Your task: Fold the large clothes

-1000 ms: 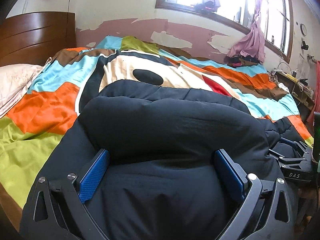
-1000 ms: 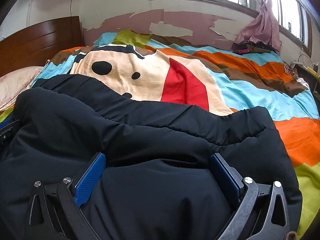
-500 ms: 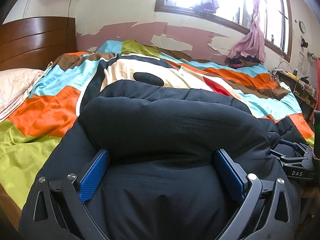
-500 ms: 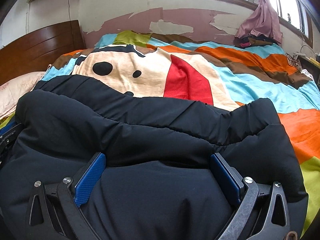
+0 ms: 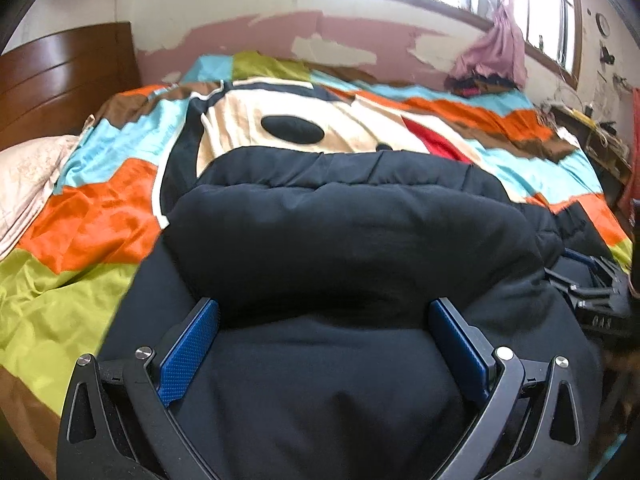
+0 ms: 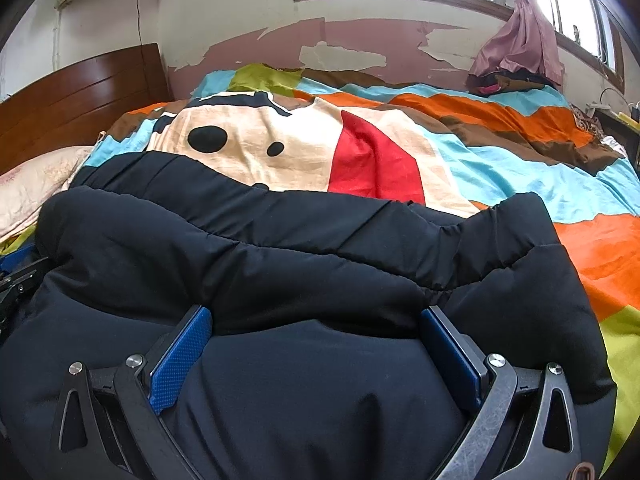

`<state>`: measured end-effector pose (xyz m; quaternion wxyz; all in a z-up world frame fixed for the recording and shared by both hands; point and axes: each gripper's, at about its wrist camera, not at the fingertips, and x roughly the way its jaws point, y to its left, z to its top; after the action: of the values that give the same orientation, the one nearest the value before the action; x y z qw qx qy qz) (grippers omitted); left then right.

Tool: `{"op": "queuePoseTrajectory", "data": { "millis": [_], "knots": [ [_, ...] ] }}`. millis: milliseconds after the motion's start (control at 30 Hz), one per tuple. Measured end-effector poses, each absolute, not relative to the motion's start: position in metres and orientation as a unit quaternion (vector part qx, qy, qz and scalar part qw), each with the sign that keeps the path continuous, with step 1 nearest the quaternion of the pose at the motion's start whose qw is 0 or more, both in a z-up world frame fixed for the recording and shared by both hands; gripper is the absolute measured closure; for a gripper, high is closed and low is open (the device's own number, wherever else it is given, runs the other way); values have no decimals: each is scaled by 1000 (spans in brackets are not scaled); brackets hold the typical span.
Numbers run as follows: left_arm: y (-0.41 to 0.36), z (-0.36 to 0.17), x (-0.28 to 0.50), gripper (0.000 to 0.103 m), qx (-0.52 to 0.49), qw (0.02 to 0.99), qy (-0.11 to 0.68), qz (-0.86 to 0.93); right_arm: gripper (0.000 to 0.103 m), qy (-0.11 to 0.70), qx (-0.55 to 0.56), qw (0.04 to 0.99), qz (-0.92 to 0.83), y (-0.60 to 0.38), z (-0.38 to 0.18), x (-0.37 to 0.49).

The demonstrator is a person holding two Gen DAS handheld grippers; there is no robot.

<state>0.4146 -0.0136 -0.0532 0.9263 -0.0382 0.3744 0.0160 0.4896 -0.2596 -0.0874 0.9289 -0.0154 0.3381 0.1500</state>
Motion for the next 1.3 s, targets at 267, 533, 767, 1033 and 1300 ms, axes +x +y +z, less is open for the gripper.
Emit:
{"op": "queuePoseTrajectory", "data": {
  "millis": [267,533,767,1033,1300],
  "knots": [
    [35,-32,355,1,-16,926,376,23,0,320,-43,931,171,-292,-66,423],
    [55,-30,301,1,-85,902,418,65,0,303,-111,933,158,-331,-67,329],
    [44,-15,267,1,-112,887,446,45,0,335,-48,927,159,-365,-56,294],
    [33,-5,257,1,-123,879,461,28,0,354,100,916,163,-399,-69,284],
    [51,-34,268,1,-177,879,441,-37,0,374,114,909,141,-403,-85,289]
  ]
}}
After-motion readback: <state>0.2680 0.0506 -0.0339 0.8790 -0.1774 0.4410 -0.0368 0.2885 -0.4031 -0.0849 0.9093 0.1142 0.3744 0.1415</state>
